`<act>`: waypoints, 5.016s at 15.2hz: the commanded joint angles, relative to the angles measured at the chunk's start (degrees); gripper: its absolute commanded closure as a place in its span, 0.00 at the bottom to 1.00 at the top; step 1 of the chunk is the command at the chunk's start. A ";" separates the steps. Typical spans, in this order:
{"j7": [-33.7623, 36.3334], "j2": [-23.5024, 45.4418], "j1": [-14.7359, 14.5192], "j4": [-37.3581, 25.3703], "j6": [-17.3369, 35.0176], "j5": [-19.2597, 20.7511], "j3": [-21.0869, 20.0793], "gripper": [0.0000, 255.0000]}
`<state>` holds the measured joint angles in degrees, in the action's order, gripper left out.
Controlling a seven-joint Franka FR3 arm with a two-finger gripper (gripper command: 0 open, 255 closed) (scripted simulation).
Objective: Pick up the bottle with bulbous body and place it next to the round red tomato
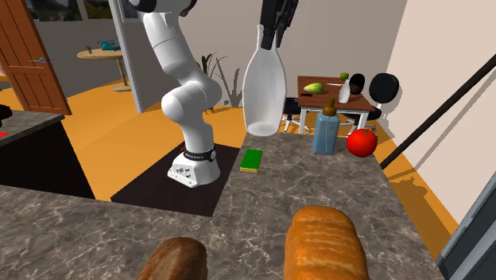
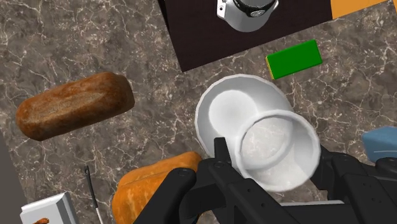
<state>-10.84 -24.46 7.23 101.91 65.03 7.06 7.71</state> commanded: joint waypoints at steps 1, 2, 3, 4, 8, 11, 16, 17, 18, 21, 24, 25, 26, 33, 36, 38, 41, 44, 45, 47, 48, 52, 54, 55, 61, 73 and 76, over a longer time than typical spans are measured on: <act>-0.18 0.74 -0.02 -2.26 -1.52 -0.02 -0.02 1.00; -0.28 1.17 -0.03 -3.48 -2.31 -0.03 -0.03 1.00; -0.39 1.62 -0.04 -4.73 -3.10 -0.03 -0.03 1.00; -0.50 2.09 -0.05 -6.00 -3.91 -0.04 -0.03 1.00; -0.98 4.12 -0.09 -11.34 -7.20 -0.06 -0.01 1.00; 1.89 5.29 -0.79 -11.45 -6.39 -1.49 -1.68 1.00; 8.76 8.62 -2.66 -11.44 -3.42 -4.64 -5.63 1.00; 10.07 9.45 -3.07 -11.66 -2.84 -5.18 -6.37 1.00; 11.35 10.34 -3.45 -11.94 -2.26 -5.69 -7.12 1.00; 15.11 13.35 -4.71 -13.24 -0.60 -7.03 -9.25 1.00; 18.73 16.85 -6.04 -15.25 0.90 -8.04 -11.24 1.00; 19.91 18.12 -6.49 -16.09 1.35 -8.30 -11.89 1.00; 21.07 19.46 -6.96 -17.02 1.78 -8.53 -12.52 1.00; 28.85 30.52 -10.71 -26.38 3.63 -8.94 -16.37 1.00; 31.97 36.36 -12.70 -32.39 3.52 -8.50 -17.64 1.00; 33.96 40.78 -14.20 -37.40 2.96 -8.00 -18.36 1.00; 36.77 48.69 -16.93 -47.42 0.91 -6.90 -19.14 1.00; 38.64 56.15 -19.54 -57.13 -1.27 -5.85 -19.33 1.00; 38.54 54.97 -19.23 -54.33 0.35 -6.04 -19.34 1.00; 38.35 53.14 -18.74 -49.67 3.18 -6.32 -19.37 1.00; 38.26 52.40 -18.55 -47.66 4.44 -6.44 -19.38 1.00; 37.93 50.17 -17.96 -40.90 8.96 -6.78 -19.37 1.00; 37.78 49.36 -17.74 -38.06 10.99 -6.90 -19.36 1.00; 37.71 49.01 -17.65 -36.74 11.97 -6.96 -19.35 1.00; 37.34 47.56 -17.22 -29.84 17.41 -7.17 -19.30 1.00; 36.81 46.93 -16.83 -19.63 26.96 -7.23 -19.15 1.00; 36.72 47.13 -16.79 -17.62 29.18 -7.19 -19.11 1.00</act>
<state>25.89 22.46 -9.54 83.71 93.36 -0.17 -11.41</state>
